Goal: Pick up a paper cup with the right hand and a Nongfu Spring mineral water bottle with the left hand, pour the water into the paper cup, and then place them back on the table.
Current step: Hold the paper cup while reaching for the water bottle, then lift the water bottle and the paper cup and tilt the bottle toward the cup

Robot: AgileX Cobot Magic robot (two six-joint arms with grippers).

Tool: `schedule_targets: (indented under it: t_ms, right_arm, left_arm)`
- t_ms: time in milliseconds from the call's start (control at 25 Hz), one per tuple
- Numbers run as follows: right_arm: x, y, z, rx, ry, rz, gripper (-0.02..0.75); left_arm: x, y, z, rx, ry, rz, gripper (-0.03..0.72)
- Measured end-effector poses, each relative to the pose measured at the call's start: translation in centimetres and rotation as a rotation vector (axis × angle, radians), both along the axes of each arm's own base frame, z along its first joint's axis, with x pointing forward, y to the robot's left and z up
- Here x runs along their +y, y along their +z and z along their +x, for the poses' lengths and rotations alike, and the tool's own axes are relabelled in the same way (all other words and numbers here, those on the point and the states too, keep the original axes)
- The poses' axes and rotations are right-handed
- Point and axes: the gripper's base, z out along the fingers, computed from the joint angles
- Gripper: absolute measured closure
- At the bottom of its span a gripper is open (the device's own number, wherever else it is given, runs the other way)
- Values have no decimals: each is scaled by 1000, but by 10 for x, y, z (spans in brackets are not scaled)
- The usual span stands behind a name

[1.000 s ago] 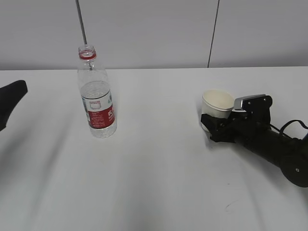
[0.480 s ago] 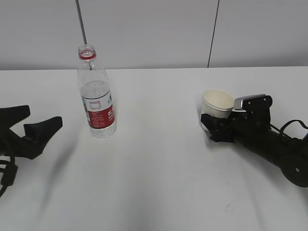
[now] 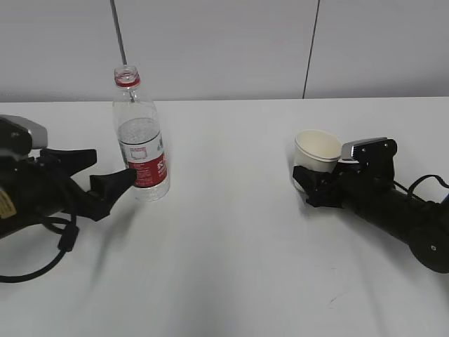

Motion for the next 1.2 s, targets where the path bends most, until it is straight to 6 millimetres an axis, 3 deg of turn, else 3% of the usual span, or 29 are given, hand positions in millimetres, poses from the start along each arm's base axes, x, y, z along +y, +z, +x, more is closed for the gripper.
schedule_targets:
  t_ms: [360,720,1040,1200]
  right_arm:
    - [0,0,1,-1,-1,2,238]
    - [0,0,1,-1,-1,2,239]
    - [1,0,0,-1,18,-2,239]
    - [8,0,-4,-4,106,-17,239]
  left_arm:
    - [-35,-19,35,-4,18,-34,95]
    - [-50,-33,62,-24,44,-54,103]
    - [-50,-33,62,-26,51,-56,272]
    - [-50,-33,62,-26,51,-56,289]
